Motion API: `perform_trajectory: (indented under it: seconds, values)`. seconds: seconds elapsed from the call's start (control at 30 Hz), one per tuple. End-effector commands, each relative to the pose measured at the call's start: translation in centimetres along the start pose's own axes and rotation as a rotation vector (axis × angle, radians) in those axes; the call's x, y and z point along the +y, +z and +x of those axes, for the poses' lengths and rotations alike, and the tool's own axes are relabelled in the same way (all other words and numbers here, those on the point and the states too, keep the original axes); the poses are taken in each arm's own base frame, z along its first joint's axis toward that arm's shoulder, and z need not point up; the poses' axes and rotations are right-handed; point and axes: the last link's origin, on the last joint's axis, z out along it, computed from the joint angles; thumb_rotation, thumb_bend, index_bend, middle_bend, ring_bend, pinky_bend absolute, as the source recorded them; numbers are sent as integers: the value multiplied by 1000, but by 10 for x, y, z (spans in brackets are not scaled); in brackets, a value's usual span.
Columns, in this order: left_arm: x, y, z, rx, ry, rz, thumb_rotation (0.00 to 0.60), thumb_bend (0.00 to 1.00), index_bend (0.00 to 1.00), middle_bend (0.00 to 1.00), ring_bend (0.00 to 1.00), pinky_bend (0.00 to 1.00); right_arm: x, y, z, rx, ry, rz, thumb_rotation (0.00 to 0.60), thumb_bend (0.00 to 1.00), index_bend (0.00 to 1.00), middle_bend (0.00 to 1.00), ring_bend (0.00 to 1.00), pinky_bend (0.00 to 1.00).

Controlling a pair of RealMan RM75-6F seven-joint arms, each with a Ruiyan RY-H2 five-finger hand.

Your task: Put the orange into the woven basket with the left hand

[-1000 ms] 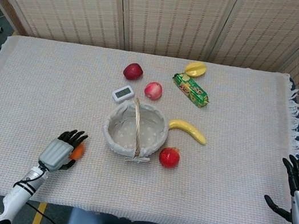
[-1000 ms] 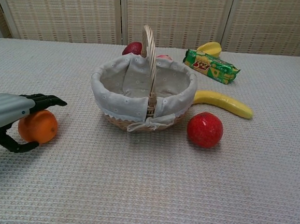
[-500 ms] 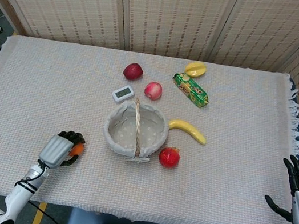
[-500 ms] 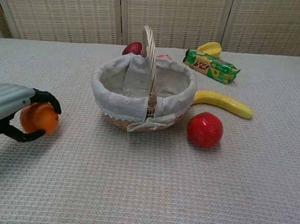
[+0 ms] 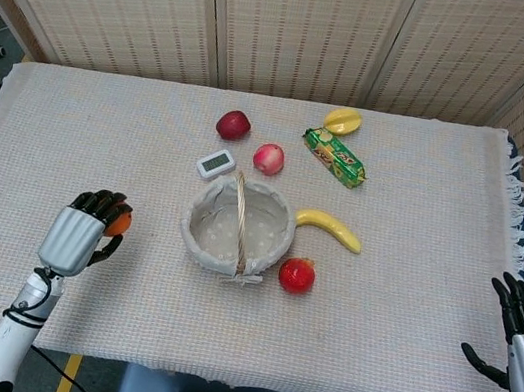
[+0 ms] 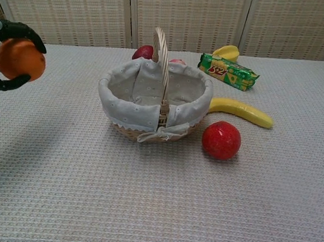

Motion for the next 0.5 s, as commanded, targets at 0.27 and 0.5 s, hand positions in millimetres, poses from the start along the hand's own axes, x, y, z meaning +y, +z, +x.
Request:
perform_trajectory:
  seconds: [0.27,0.5]
  values:
    - [56,71,2,135,-115,-186,600,492,334,303,509,598,0,-2,2,6,5,9,600,29,0,0,0,42]
    - [74,85,-27,65,-95,-198,600,492,333,302,509,598,2,-3,5,13,16,16,600,29,0,0,0,42]
